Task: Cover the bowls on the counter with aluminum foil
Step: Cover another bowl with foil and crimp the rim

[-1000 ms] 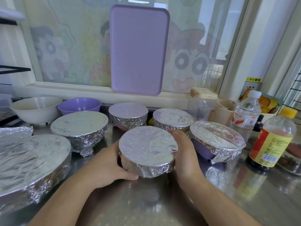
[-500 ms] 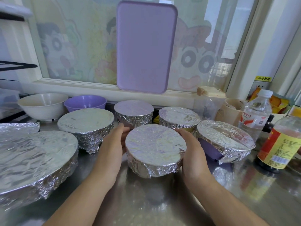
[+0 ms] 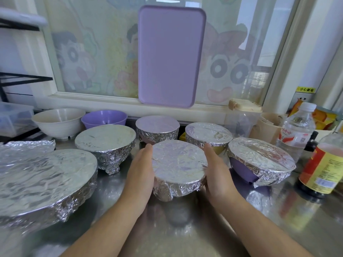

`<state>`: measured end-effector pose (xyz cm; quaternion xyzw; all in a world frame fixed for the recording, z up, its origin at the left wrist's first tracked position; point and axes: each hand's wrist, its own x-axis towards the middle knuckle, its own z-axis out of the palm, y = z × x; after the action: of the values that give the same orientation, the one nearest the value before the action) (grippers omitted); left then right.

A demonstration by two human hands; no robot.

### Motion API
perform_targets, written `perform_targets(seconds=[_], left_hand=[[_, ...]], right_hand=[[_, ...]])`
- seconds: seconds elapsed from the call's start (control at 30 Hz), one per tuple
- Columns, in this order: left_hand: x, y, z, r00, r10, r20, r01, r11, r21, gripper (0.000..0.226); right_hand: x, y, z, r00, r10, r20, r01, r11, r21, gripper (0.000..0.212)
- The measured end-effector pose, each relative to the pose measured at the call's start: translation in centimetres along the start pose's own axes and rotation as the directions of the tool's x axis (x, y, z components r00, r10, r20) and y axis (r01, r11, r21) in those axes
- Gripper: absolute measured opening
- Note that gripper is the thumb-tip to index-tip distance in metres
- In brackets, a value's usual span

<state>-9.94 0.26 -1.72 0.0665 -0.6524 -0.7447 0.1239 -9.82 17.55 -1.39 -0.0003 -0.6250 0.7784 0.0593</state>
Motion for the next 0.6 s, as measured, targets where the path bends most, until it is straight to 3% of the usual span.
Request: perform_targets(seconds=[0.07, 0.13, 0.2, 0.27, 0.33, 0.43, 0.5, 0.6], left_hand=[[-0.4, 0.4, -0.3, 1.0, -0.012, 0.018, 0.011, 0.999, 0.049, 0.04], [-1.4, 0.8, -0.9, 1.0, 0.011, 0.027, -0.014, 0.992, 0.127, 0.041], [-2.9, 0.9, -2.0, 0.994, 0.11, 0.003, -0.106, 0.952, 0.285, 0.036], [-4.8, 1.0, -3.0, 0.975, 0.223, -0.005, -0.197, 0.868, 0.455, 0.033], [-6.2, 1.1, -3.7, 0.964, 0.266, 0.023, -0.242, 0.834, 0.495, 0.037], [-7.1, 1.2, -3.2, 0.991, 0.101, 0.087, -0.126, 0.922, 0.366, 0.038], [-7.0, 0.9, -2.9, 0.996, 0.049, 0.068, -0.066, 0.962, 0.265, 0.042], [-6.4, 0.9, -2.9, 0.996, 0.09, -0.007, -0.086, 0.968, 0.235, 0.028]], right_hand=[[-0.8, -1.1, -0.6, 0.999, -0.034, -0.005, 0.034, 0.998, -0.053, 0.047], [-1.0, -1.6, -1.4, 0.996, -0.084, -0.015, 0.077, 0.962, -0.263, 0.04], [-1.1, -1.9, -2.1, 0.988, -0.153, -0.036, 0.12, 0.881, -0.458, 0.038], [-1.0, -2.1, -2.5, 0.978, -0.197, -0.075, 0.127, 0.838, -0.531, 0.035], [-0.9, -2.3, -2.4, 0.976, -0.185, -0.111, 0.113, 0.876, -0.47, 0.028], [-0.6, -1.6, -2.2, 0.989, -0.107, -0.106, 0.061, 0.929, -0.365, 0.024], [-0.7, -1.3, -1.7, 0.992, -0.087, -0.089, 0.049, 0.93, -0.365, 0.02], [-0.9, -1.0, -0.9, 0.997, -0.041, -0.065, 0.018, 0.948, -0.316, 0.017]])
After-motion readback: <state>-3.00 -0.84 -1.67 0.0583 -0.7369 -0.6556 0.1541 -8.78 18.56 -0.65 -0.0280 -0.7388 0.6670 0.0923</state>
